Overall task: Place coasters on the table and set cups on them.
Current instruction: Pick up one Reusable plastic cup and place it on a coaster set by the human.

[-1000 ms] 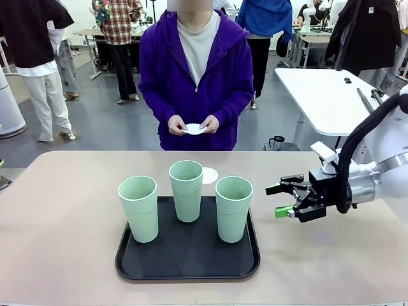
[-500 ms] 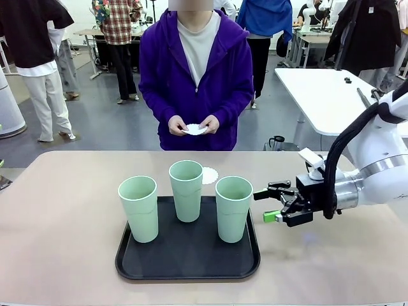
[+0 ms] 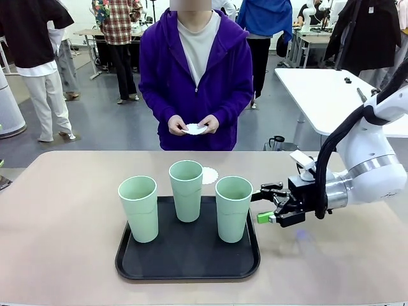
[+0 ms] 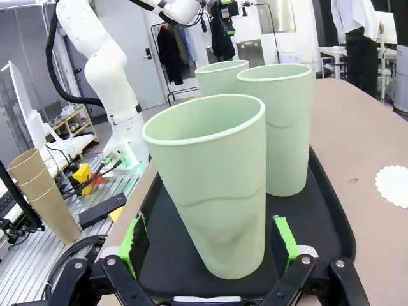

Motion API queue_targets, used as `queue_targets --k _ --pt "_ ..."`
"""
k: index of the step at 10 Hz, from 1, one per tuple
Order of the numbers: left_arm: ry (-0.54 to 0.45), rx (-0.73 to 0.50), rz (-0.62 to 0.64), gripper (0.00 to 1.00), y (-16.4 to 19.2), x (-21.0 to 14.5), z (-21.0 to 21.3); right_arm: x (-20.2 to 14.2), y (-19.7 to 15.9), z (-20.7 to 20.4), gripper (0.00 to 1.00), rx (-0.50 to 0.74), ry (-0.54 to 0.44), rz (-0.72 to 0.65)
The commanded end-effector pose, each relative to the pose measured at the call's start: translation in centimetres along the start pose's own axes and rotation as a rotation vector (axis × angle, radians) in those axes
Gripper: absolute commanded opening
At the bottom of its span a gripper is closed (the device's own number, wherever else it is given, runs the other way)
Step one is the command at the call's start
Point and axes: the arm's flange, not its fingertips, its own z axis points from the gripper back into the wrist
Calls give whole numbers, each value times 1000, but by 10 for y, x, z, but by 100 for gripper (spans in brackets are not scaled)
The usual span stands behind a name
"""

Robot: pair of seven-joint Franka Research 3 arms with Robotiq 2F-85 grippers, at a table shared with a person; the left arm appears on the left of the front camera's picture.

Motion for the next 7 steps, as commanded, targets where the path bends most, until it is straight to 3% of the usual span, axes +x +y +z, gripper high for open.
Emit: queue_targets --k 1,7 --pt "-5 -11 -5 100 -2 0 0 -8 -7 -11 100 3 -11 19" --pt "-5 -11 -5 100 -2 0 0 -13 -14 -23 100 13 -61 59"
